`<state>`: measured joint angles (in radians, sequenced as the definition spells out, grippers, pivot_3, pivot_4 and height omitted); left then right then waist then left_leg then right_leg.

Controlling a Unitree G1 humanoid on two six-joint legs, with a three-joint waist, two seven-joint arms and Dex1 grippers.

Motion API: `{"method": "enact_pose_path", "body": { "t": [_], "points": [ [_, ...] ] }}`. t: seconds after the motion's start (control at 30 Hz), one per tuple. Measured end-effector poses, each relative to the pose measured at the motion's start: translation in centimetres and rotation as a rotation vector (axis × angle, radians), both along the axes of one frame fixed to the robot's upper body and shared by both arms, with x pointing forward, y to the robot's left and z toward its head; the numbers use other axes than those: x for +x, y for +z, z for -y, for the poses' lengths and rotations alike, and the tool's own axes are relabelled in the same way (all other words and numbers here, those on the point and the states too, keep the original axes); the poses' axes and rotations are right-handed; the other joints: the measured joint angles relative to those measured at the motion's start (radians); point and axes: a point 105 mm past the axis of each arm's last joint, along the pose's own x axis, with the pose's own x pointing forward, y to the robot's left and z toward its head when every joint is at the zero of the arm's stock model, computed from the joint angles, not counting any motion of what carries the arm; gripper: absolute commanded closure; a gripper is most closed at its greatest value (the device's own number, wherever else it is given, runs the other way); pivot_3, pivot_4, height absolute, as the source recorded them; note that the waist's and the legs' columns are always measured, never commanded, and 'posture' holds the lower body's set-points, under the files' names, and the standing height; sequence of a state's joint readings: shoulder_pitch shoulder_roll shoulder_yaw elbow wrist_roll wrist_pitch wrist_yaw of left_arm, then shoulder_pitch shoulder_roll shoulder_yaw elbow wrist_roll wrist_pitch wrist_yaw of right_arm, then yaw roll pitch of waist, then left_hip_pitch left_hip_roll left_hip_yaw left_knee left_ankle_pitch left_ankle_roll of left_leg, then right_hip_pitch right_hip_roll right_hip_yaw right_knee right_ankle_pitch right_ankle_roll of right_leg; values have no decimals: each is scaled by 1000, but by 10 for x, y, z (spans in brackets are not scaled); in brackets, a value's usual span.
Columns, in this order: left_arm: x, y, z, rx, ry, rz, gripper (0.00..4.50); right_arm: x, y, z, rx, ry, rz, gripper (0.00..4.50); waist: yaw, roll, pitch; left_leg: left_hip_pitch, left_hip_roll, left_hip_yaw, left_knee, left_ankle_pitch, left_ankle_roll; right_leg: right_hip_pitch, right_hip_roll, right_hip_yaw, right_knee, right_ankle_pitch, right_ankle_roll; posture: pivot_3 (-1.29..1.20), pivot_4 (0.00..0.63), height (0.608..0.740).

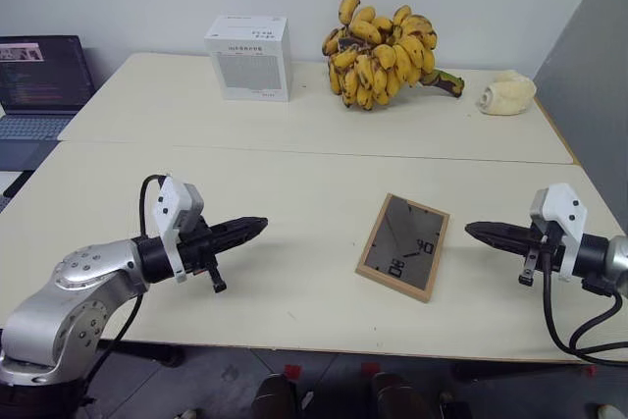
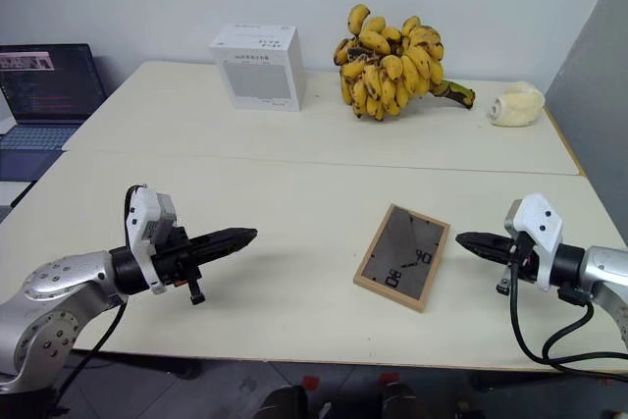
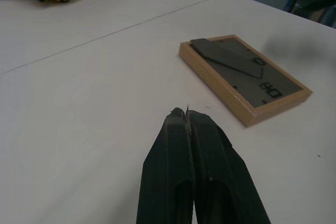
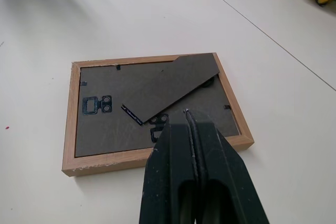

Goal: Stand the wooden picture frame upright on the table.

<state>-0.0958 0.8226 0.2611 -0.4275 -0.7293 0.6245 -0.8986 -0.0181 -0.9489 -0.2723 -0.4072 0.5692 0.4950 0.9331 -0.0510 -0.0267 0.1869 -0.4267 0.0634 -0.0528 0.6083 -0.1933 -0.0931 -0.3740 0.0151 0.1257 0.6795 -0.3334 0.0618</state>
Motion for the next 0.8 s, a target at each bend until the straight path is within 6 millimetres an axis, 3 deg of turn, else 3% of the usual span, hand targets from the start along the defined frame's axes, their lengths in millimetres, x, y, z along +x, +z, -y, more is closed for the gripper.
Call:
{"method": "enact_pose_path", "body": {
  "t": [0.2, 0.6, 0.8],
  "points": [
    [5, 0, 7, 8, 3, 14, 4424, 0, -11, -10, 33, -4, -22, 4498, 1, 0, 0, -1, 0, 0, 0, 0, 0, 0, 0, 0, 0, 0, 0, 0, 150, 740],
    [13, 5, 15, -11, 8, 42, 4424, 7, -14, -6, -8, -72, 12, 4498, 1, 0, 0, -1, 0, -1, 1, 0, 0, 0, 0, -1, 1, 1, 0, 0, 150, 740],
    [29, -17, 24, 63, 12, 0, 4424, 18, -23, 1, -32, -182, 46, 4498, 3, 0, 0, -1, 0, -1, 2, 0, 0, 0, 0, -1, 1, 1, 0, 0, 150, 740]
  ]
}}
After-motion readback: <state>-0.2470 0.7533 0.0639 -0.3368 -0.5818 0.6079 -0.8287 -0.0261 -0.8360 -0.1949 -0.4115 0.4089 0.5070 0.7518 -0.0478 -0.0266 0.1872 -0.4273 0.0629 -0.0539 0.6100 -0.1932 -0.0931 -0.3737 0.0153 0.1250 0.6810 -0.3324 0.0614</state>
